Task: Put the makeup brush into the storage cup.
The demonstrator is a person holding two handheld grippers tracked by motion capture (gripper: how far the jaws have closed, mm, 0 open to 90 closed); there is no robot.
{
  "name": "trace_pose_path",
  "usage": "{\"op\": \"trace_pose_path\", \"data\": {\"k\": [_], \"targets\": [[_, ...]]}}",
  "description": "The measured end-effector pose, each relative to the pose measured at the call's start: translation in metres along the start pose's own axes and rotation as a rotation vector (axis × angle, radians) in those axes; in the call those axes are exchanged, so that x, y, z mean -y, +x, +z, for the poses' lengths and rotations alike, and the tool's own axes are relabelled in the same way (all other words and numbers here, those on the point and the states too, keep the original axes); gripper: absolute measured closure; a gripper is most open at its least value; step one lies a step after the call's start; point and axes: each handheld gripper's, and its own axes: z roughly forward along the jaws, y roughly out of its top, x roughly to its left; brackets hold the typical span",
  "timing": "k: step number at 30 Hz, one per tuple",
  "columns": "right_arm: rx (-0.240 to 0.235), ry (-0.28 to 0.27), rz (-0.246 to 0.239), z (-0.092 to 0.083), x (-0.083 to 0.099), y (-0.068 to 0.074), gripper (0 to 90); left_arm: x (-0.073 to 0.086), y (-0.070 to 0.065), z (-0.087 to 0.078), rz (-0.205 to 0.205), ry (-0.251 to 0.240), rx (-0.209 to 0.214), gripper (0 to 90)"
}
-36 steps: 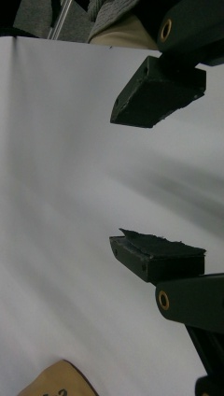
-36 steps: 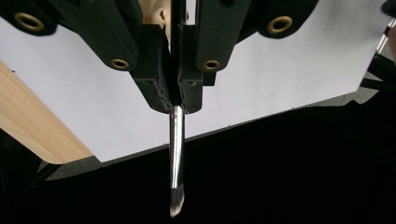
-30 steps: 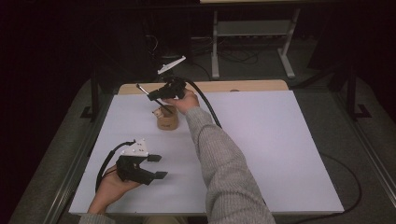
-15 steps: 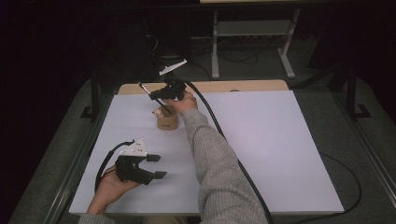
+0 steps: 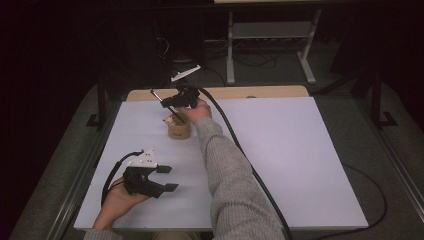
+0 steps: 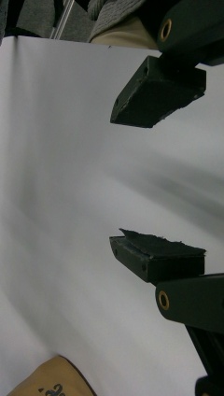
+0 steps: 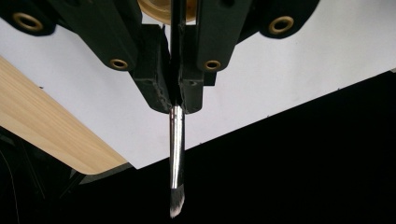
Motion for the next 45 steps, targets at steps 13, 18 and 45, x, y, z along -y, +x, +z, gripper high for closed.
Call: {"op": "trace_pose_path", "data": {"k": [13, 18, 45], "targets": [[0.006, 0.003, 0.009, 0.001, 0.005, -0.002, 81.6, 0.001, 0.0, -0.001, -0.003, -0.005, 0.001, 34.4], [0.006, 0.005, 0.007, -0.002, 0.005, -0.002, 81.8, 0.001, 0.0, -0.001, -0.007, -0.008, 0.0, 34.4], [0.016, 0.004, 0.012, -0.023, 0.021, -0.002, 81.7, 0.0, 0.0, -0.001, -0.001, -0.002, 0.001, 34.5]]}}
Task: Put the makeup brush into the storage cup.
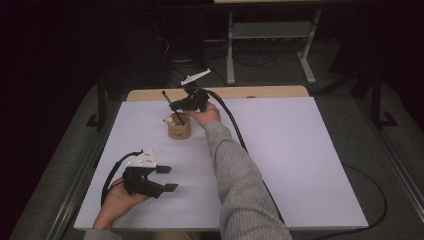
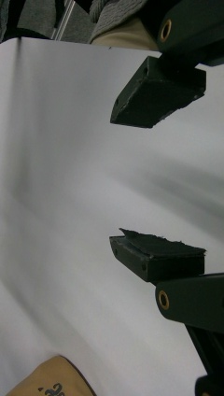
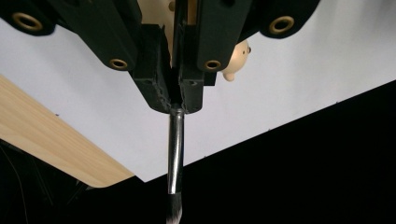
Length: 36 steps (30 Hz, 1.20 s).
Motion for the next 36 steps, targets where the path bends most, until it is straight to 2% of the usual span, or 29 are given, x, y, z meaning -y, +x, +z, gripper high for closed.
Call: {"op": "trace_pose_path", "data": {"k": [19, 28, 31, 36], "targets": [[-0.002, 0.017, -0.02, -0.003, 0.002, 0.006, 81.9, 0.0, 0.0, 0.0, 0.0, 0.0, -0.002, 34.5], [0.007, 0.024, -0.008, -0.007, 0.006, 0.003, 81.5, 0.0, -0.001, 0.0, 0.001, 0.002, 0.0, 34.5], [0.015, 0.039, 0.01, -0.007, 0.007, 0.002, 69.7, -0.001, 0.0, 0.001, 0.002, 0.002, 0.0, 34.5], [0.015, 0.043, 0.018, -0.013, 0.01, 0.002, 67.6, 0.0, 0.0, 0.001, -0.002, 0.002, 0.0, 34.4]]}}
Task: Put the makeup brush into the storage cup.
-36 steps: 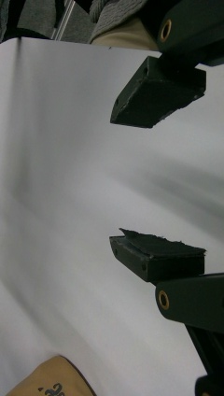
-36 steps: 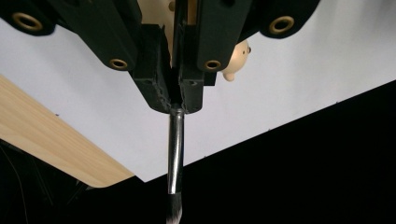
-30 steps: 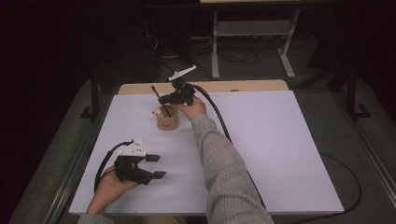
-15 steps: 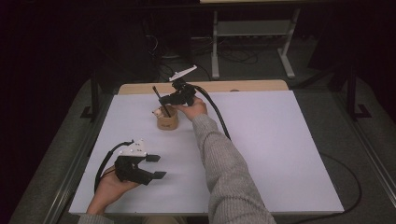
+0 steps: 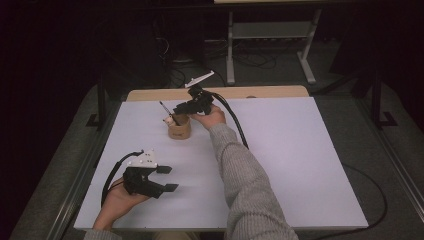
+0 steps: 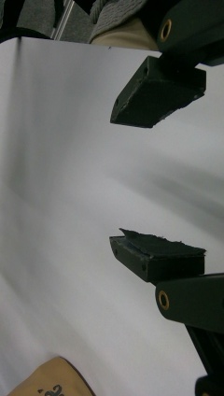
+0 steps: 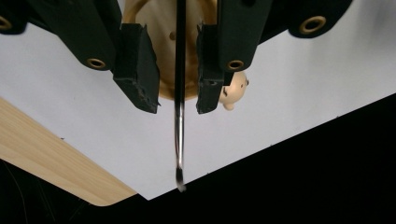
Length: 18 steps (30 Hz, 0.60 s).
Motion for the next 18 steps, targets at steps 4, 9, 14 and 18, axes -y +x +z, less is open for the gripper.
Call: {"op": "trace_pose_path", "data": {"k": [4, 9, 14, 18], "targets": [[0.006, -0.005, -0.007, -0.006, 0.002, 0.001, 65.6, -0.001, -0.001, 0.001, 0.003, 0.001, 0.0, 34.3], [0.013, -0.01, -0.012, -0.016, 0.005, 0.005, 62.5, -0.001, -0.001, 0.001, 0.002, -0.002, 0.001, 34.0], [0.016, -0.021, -0.022, -0.03, 0.009, 0.01, 58.8, -0.002, -0.001, 0.001, -0.004, -0.007, 0.0, 33.3], [0.02, -0.031, -0.022, -0.04, 0.014, 0.013, 56.5, -0.002, -0.002, 0.003, -0.001, 0.002, 0.001, 32.9]]}}
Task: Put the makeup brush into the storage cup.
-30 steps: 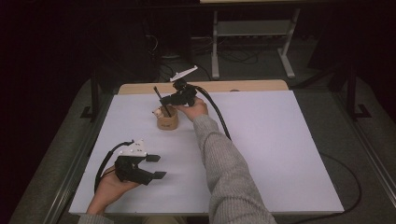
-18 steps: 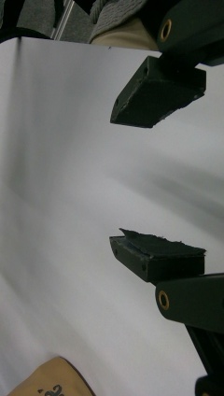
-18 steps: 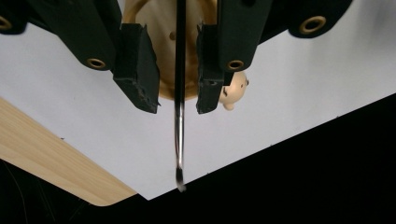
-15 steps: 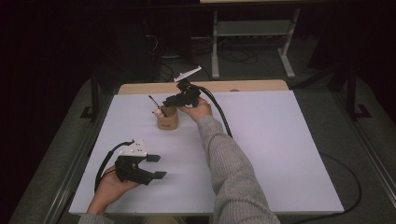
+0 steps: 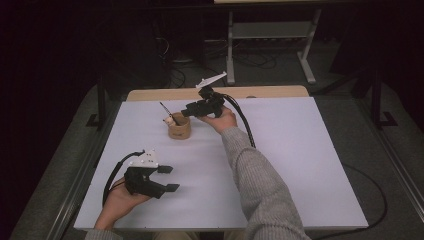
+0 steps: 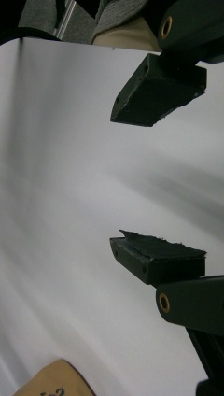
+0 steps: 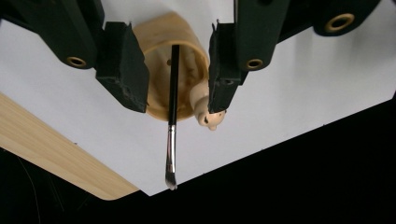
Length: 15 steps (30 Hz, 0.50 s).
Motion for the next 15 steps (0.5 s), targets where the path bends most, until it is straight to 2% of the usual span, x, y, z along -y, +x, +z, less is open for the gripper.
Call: {"op": "trace_pose_path", "data": {"k": [15], "targets": [[0.014, -0.015, -0.014, -0.028, 0.014, 0.007, 51.1, -0.002, 0.001, 0.003, 0.003, -0.006, -0.007, 30.2]]}}
